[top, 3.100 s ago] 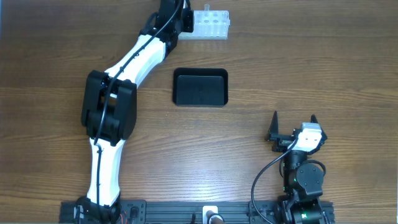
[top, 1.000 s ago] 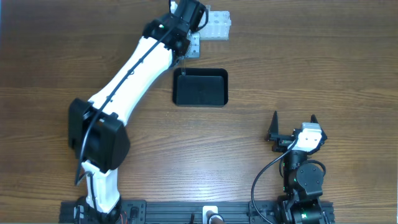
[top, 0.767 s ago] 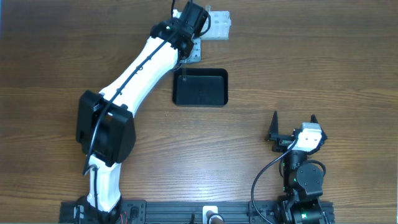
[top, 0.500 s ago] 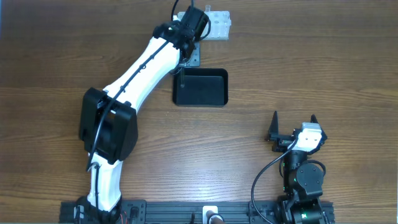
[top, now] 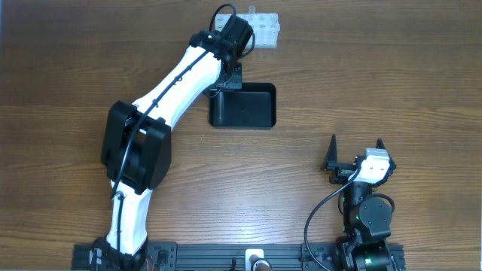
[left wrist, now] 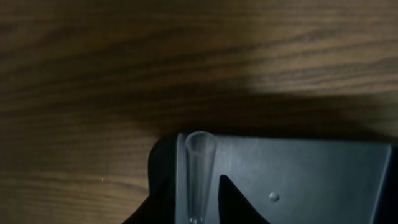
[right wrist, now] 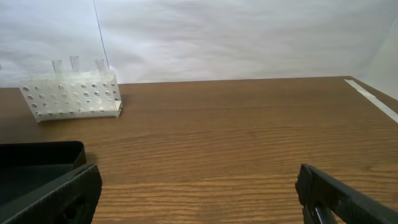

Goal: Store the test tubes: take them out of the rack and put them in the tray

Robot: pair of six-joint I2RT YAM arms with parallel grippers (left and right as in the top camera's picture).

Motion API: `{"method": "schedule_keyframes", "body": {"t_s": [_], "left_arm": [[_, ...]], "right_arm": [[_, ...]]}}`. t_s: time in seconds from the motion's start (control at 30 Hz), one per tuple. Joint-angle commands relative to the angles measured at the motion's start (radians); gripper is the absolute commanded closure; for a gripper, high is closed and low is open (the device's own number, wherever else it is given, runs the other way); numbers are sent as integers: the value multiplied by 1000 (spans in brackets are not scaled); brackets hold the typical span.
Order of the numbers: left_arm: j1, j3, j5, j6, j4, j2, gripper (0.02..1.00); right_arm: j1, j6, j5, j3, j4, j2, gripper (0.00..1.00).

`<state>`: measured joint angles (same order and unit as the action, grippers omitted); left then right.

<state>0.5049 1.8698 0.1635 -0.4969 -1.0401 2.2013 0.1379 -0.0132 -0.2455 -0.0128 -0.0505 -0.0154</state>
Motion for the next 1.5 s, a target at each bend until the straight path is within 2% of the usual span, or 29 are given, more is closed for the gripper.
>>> {"method": "schedule_keyframes", "body": {"t_s": [0.03, 0.2, 0.37, 0.47, 0.53, 0.73, 1.0, 1.5], "left_arm": [[3, -5, -29, -14, -24, 25, 717], [3, 17, -11, -13, 11, 5, 669], [4, 146, 89, -6, 98, -15, 643], [4, 213, 119, 50, 208, -9, 617], [4, 223, 119, 109, 318, 7, 570], [4, 230, 126, 192, 512, 100, 524], [3, 333, 175, 206, 537, 246, 529], [-4, 343, 179, 206, 587, 283, 535]], "right_arm": [[-7, 7, 5, 8, 1, 11, 9], [-7, 7, 5, 8, 1, 11, 9], [-7, 7, 5, 8, 1, 11, 9], [-7, 7, 5, 8, 1, 11, 7], [-7, 7, 5, 8, 1, 11, 7], [-7, 7, 5, 8, 1, 11, 9], [-7, 7, 5, 8, 1, 11, 9], [-7, 7, 5, 8, 2, 11, 9]]}}
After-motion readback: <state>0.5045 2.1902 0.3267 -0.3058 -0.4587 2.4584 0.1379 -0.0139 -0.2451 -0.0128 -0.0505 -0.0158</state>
